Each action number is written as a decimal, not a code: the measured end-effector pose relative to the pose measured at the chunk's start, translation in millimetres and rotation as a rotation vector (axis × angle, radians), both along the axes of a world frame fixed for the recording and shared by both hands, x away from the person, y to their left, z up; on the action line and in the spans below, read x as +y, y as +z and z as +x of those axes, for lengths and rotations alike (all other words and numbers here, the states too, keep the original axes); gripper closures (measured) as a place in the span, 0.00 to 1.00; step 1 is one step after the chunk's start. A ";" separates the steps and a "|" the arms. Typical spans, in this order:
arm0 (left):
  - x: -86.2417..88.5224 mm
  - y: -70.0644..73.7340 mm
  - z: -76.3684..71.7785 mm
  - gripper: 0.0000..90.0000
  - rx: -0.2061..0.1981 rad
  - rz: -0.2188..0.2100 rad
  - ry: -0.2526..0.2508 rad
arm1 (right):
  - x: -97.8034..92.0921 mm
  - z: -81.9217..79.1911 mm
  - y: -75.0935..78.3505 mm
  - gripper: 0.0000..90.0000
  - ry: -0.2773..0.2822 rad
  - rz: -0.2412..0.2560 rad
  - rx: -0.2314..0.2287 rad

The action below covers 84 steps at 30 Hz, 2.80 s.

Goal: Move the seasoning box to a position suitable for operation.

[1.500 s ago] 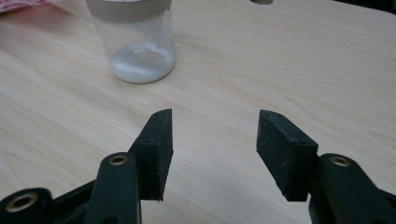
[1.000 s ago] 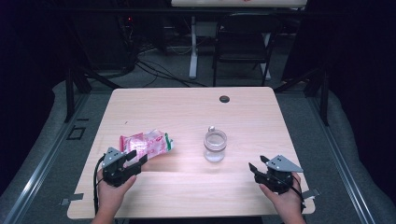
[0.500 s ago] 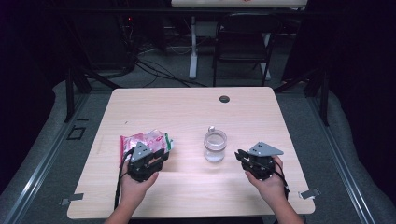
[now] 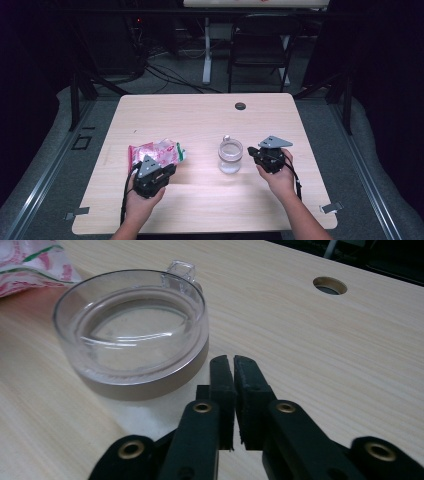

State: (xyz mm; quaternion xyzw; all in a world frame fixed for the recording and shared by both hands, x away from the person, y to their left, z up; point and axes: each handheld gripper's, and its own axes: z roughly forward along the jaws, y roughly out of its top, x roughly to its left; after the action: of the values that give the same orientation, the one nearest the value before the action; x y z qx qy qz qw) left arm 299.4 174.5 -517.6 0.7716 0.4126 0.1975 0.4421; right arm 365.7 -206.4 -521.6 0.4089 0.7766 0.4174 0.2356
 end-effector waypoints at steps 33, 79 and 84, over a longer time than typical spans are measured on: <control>18.9 -5.7 4.1 0.90 0.035 -0.056 0.025 | 22.4 20.3 -14.6 1.00 0.076 -0.023 0.068; -106.3 -25.8 59.8 1.00 0.096 0.032 -0.037 | 38.7 -12.1 -9.9 1.00 0.141 -0.039 0.032; -110.5 -25.1 55.9 1.00 0.098 0.030 -0.068 | 33.3 -30.7 -10.3 1.00 0.128 -0.046 0.022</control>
State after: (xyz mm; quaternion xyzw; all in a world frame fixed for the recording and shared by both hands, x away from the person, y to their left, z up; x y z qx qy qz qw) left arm 355.3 64.0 -542.7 0.8004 0.4042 0.1505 0.4163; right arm 335.1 -173.1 -531.9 0.3574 0.8131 0.4091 0.2091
